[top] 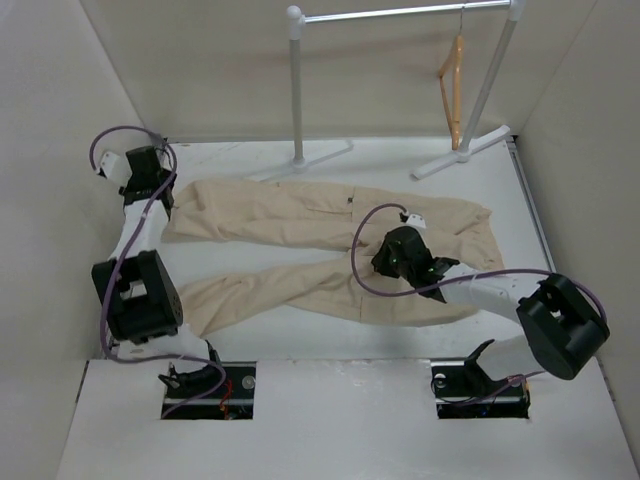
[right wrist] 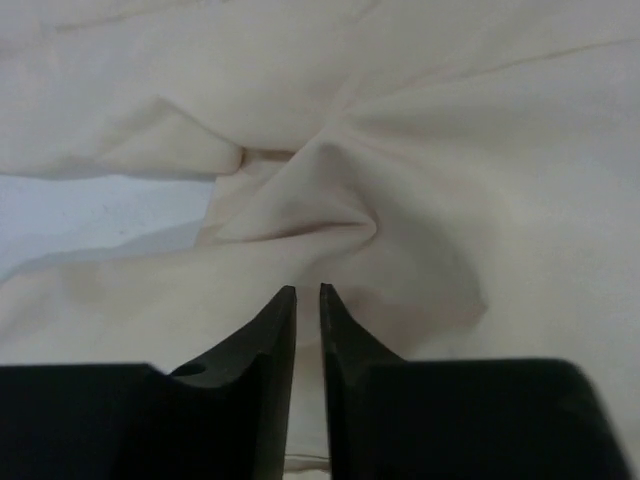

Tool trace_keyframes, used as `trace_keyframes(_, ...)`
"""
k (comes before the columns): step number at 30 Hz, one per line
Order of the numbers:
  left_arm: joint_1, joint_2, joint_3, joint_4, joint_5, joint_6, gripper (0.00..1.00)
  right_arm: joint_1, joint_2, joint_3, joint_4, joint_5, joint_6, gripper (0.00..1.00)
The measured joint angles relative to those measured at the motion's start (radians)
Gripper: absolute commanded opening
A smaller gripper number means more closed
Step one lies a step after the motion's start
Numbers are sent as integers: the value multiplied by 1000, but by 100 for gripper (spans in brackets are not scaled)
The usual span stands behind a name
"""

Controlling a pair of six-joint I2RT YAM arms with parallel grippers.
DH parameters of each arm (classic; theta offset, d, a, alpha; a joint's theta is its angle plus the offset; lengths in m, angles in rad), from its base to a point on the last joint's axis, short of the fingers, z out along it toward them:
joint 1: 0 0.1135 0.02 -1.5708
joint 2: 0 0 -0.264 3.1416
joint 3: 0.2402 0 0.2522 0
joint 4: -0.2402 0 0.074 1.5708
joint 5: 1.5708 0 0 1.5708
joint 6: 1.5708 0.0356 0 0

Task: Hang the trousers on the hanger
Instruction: Flatten out the trousers at the center of the board.

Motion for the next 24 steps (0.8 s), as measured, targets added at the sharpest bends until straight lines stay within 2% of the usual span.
trace_keyframes(2,-10,124,119,-8,49,23,44,13,23,0,-1,-8,-3,37)
trace_keyframes(5,-23,325,254,-26,146,55,49,42,37,0,-2,-16,-11,46)
trace_keyframes(9,-48,505,291,-61,251,77,51,90,45,3,2,-18,-26,52)
trace_keyframes(11,-56,527,310,-58,289,81,50,114,62,5,4,-19,-27,52)
trace_keyframes(14,-60,529,346,-56,323,87,40,147,107,11,9,-18,-26,52)
trace_keyframes(18,-62,550,362,-54,347,89,13,175,144,26,25,-11,-25,52)
trace_keyframes(24,-58,573,362,-61,346,86,0,196,156,34,34,5,-22,52)
